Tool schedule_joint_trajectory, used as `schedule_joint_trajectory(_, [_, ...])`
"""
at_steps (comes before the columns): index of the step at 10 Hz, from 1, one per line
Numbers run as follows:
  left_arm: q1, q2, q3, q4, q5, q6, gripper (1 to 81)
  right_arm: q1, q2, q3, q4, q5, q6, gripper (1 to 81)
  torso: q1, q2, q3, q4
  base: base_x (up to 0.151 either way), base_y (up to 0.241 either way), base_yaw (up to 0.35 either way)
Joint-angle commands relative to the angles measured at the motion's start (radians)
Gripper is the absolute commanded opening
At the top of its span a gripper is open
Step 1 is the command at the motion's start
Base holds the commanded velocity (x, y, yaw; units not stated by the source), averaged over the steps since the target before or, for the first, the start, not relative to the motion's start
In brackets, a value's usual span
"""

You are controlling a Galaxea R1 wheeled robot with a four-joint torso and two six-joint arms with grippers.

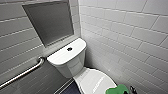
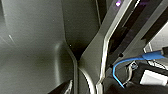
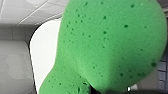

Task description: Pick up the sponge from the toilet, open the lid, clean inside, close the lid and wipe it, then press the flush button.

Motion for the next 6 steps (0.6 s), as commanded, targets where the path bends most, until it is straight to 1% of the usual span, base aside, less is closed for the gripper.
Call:
schedule_joint_trajectory(1, [0.003,-0.020,0.033,0.011,0.057,0.008,81.1,-0.035,-0.151,0.135,-0.005,0.075,-0.006,1.0,0.000,0.000,0.000,0.000,0.000,0.000,0.000])
schedule_joint_trajectory(2, [0.003,-0.017,0.033,0.011,0.057,0.008,81.1,-0.041,-0.217,0.226,-0.014,0.099,-0.008,1.0,0.000,0.000,0.000,0.000,0.000,0.000,0.000])
schedule_joint_trajectory(3, [0.003,-0.015,0.035,0.014,0.057,0.008,81.1,-0.035,-0.279,0.312,-0.034,0.103,-0.012,1.0,0.000,0.000,0.000,0.000,0.000,0.000,0.000])
schedule_joint_trajectory(4, [0.001,-0.012,0.036,0.017,0.057,0.008,81.1,-0.022,-0.311,0.363,-0.052,0.120,-0.012,1.0,0.000,0.000,0.000,0.000,0.000,0.000,0.000])
schedule_joint_trajectory(6, [0.001,-0.011,0.036,0.025,0.057,0.008,81.1,0.032,-0.328,0.429,-0.083,0.119,-0.012,1.0,0.000,0.000,0.000,0.000,0.000,0.000,0.000])
